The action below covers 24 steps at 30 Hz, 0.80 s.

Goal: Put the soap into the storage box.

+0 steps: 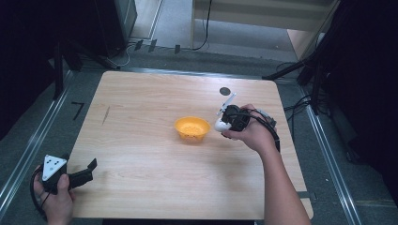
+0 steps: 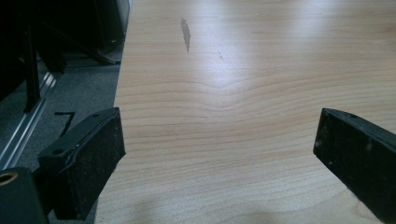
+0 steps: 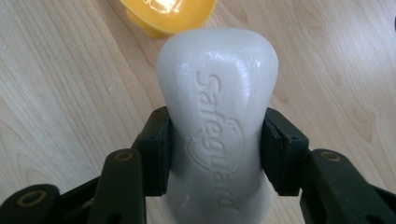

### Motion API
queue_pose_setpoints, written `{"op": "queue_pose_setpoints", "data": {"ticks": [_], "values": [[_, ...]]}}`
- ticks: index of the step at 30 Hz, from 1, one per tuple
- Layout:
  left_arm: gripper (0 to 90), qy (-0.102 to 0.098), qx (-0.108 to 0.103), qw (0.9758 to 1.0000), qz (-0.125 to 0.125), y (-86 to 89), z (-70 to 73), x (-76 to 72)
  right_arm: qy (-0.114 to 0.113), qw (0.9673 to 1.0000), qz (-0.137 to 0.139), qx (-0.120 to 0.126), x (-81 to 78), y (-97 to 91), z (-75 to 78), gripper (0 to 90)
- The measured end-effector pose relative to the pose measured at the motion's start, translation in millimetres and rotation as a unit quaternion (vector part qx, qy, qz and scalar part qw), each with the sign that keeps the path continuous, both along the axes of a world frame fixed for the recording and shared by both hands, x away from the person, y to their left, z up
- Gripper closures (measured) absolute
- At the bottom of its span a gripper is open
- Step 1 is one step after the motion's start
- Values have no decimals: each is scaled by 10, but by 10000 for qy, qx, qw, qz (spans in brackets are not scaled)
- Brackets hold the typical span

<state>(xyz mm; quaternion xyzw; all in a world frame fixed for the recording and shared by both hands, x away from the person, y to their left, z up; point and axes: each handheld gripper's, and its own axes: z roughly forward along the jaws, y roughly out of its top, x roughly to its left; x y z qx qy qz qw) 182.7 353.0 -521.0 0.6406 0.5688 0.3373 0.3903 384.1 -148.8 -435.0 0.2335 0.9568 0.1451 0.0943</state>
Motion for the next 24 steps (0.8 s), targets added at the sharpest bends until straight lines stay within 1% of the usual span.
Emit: {"op": "queue_pose_setpoints", "data": {"ticks": [2,10,18,19,20,24], "values": [[22,7,-5,10000,-3,2,1,-1,-64,9999,114,-19,14,53,9,510],[22,7,-11,10000,-4,2,1,0,-85,9993,362,-90,49,196,23,510],[22,10,-11,10000,-4,4,1,-1,-84,9982,591,-38,111,346,47,510],[22,8,-9,10000,-3,3,1,-1,-67,9982,587,-56,115,361,52,510],[22,9,-3,10000,-4,4,1,-1,-74,9978,655,-52,129,389,51,509],[22,0,-23,10000,-4,6,1,-1,-58,9971,758,-16,156,462,33,510]]}}
